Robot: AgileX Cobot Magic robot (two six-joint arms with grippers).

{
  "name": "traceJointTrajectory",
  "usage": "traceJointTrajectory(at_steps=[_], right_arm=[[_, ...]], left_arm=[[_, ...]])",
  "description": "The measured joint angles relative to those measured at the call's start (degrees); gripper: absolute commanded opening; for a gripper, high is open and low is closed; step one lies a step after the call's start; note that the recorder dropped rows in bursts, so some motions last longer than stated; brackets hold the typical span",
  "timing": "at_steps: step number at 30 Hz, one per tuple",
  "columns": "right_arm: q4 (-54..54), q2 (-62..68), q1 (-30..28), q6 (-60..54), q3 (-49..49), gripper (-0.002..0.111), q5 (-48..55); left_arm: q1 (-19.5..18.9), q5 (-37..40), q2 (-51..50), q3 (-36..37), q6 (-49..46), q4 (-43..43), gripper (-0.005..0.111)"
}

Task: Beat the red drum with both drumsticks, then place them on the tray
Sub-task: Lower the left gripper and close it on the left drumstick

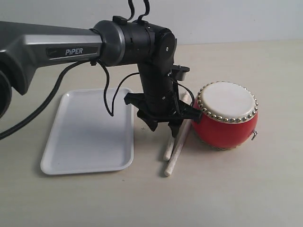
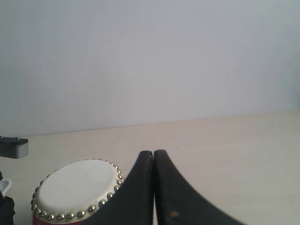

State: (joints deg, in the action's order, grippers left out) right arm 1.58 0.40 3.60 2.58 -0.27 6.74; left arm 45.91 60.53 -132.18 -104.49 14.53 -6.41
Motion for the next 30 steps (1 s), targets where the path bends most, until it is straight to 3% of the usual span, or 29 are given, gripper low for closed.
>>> traceJointTrajectory(at_steps=[30], right_arm=[[0.00,0.00,0.00,0.00,0.00,0.000,0.00]], left_arm=[[0.24,3.36,-2.91,-1.57,0.67,2.28,0.054]])
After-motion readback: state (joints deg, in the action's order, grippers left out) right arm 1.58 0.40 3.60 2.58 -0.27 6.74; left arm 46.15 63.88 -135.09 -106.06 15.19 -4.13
